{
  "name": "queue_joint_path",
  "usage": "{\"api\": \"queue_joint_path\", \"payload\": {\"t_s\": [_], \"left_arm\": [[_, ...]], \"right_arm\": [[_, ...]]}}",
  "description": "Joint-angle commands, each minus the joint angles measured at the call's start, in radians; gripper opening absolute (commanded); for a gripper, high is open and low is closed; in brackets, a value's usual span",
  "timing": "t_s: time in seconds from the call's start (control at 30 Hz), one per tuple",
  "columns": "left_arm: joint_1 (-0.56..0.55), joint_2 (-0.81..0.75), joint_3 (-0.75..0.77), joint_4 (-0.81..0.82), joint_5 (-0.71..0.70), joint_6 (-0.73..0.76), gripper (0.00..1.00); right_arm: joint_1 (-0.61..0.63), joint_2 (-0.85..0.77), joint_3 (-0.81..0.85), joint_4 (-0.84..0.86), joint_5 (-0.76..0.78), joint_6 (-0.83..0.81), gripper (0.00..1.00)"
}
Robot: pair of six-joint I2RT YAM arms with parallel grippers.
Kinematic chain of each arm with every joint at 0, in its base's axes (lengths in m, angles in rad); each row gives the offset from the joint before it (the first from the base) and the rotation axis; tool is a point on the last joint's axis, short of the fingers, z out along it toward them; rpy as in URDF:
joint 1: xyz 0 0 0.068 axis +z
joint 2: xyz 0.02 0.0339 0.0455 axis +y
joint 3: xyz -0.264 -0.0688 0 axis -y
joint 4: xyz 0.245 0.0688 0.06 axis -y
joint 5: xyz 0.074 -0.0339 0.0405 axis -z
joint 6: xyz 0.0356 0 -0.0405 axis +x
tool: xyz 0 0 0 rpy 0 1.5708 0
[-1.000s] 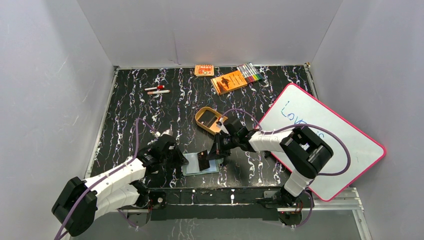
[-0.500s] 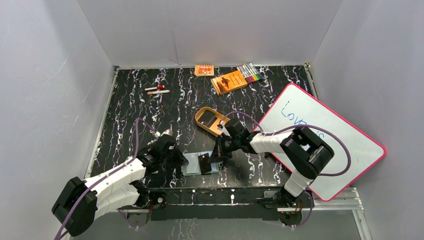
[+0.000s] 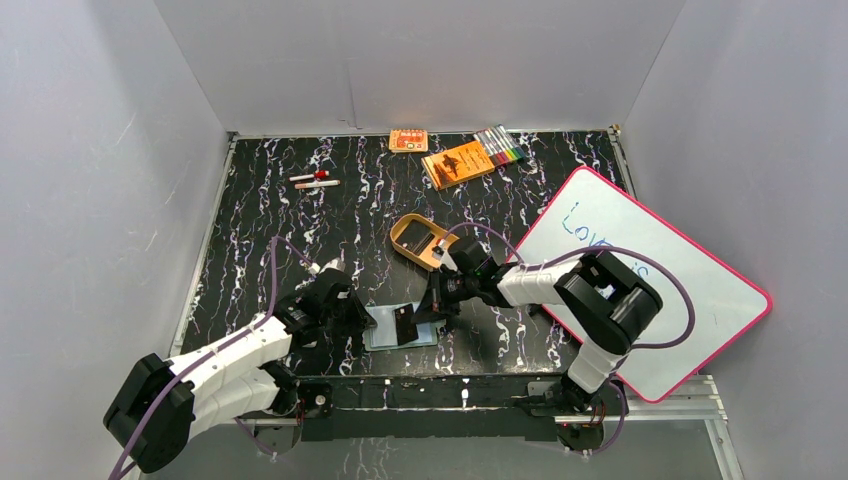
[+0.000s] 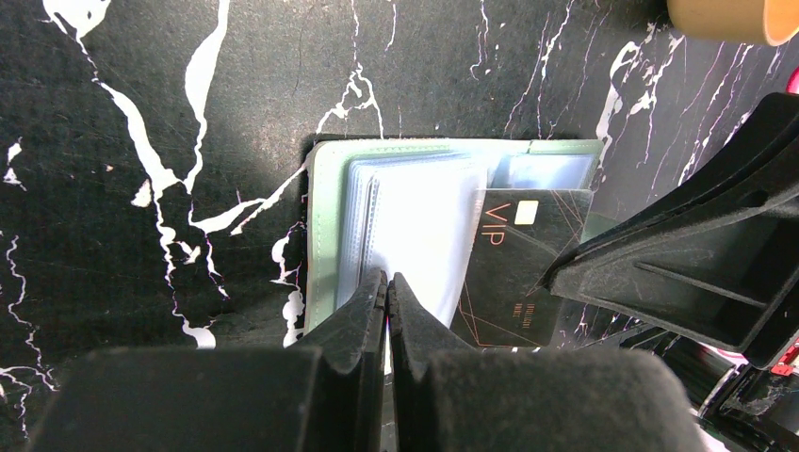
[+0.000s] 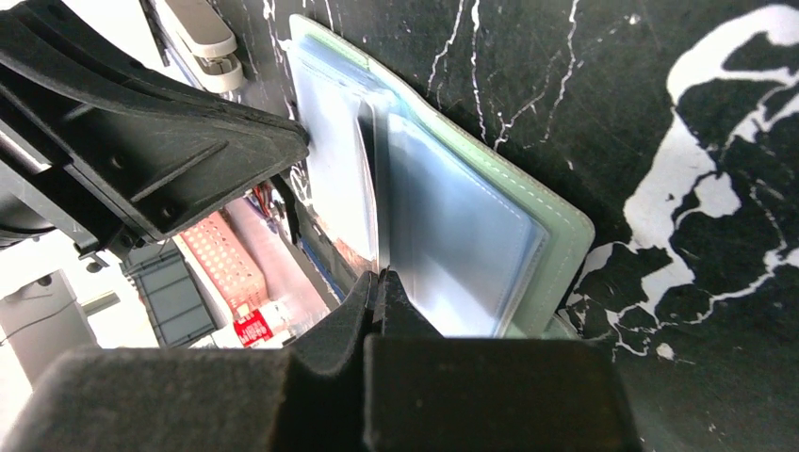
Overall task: Put the credit cards into the card holder
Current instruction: Insert the credit card into the card holder.
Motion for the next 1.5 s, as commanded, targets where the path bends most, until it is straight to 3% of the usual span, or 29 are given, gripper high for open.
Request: {"api": "queue_joint_path", "payload": {"t_s": [0.0, 0.57, 0.87, 1.07, 1.27, 1.47], "left_arm": [[0.004, 0.005, -0.023, -0.053, -0.034, 0.007, 0.00], [0.004, -0.035, 0.000, -0.110, -0.047, -0.001, 0.00], [0.004, -0.114, 0.050, -0.202, -0.074, -0.004, 0.13], [0.004, -0.136, 0.057, -0.279, -0.130, -0.042, 0.11], [0.004, -0.078, 0.040, -0.302, -0.168, -0.077, 0.00], [0.004, -0.009, 0.031, -0.273, -0.160, -0.075, 0.00]], "right_arm": [[0.008, 0.014, 0.001, 0.060, -0.005, 0.013, 0.00], [0.010, 0.052, -0.004, 0.109, 0.045, 0.043, 0.00], [0.017, 0.065, 0.001, 0.114, 0.046, 0.051, 0.00], [0.027, 0.085, 0.016, 0.120, 0.037, 0.053, 0.00], [0.033, 0.095, 0.022, 0.123, 0.038, 0.058, 0.00], [0.041, 0.100, 0.028, 0.123, 0.040, 0.060, 0.00]]}}
